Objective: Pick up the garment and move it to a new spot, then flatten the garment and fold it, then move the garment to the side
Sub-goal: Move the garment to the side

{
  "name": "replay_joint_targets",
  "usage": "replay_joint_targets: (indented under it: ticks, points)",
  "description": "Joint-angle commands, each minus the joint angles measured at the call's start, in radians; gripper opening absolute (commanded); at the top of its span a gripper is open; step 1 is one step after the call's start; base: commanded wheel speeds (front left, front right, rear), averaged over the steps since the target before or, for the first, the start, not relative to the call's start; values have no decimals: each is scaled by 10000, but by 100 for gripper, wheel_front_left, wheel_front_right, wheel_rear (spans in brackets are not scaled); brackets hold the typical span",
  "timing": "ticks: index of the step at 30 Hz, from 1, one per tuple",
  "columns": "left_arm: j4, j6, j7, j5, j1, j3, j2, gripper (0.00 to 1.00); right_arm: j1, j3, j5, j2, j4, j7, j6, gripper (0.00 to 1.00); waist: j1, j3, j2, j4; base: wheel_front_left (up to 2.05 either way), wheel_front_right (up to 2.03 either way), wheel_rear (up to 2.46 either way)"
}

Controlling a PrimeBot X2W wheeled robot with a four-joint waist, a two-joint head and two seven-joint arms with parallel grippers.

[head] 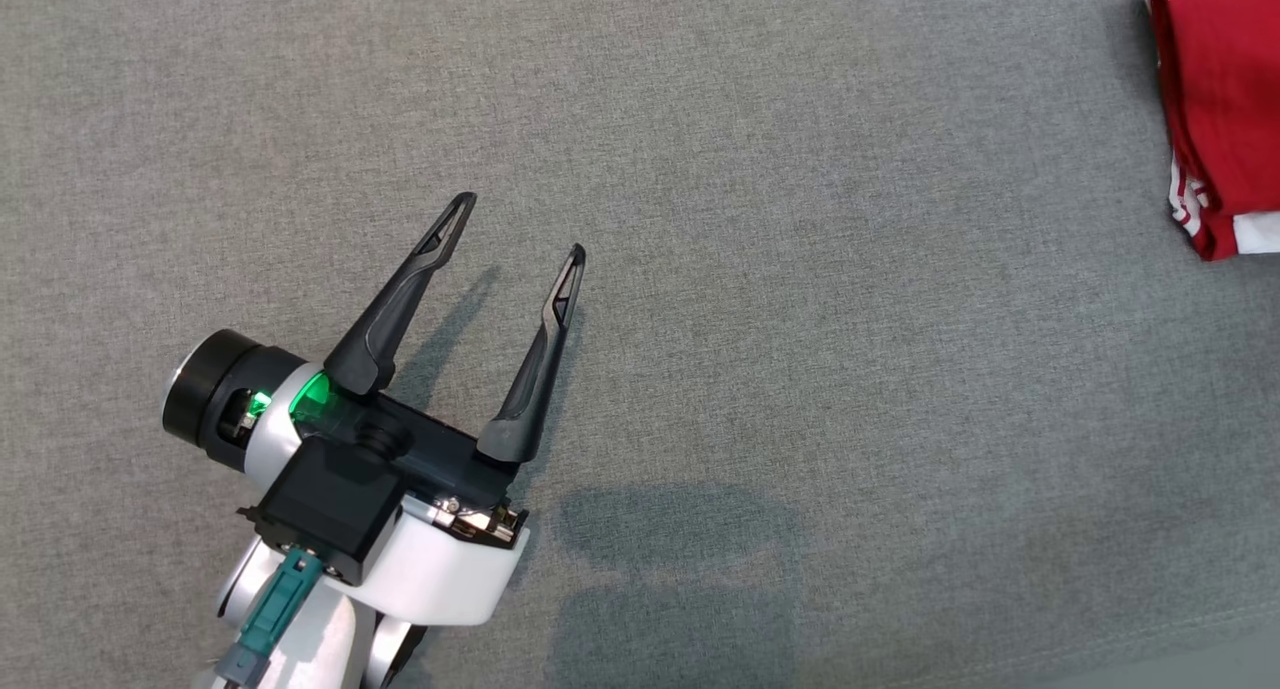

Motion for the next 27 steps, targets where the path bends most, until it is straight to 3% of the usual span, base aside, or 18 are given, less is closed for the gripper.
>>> replay_joint_targets:
  ticks: [1,9,24,27]
  points:
    - [-259,13,4,50,-348,239,95,100,108,-49,-296,-234,-56,-136,40,100,0,-2,0,5,0,0,0]
    - [-35,99,-101,-52,-363,223,82,100,400,-1312,-1526,148,-632,-136,40,100,0,-244,0,-64,0,0,0]
    - [1323,585,-706,-796,142,576,-238,100,2950,-3311,-3313,1847,-4253,-136,40,100,0,-1659,0,180,0,0,0]
    - [1689,932,-830,-766,327,773,-287,100,3689,-3448,-3596,2266,-5054,-136,40,100,0,-2085,0,333,0,0,0]
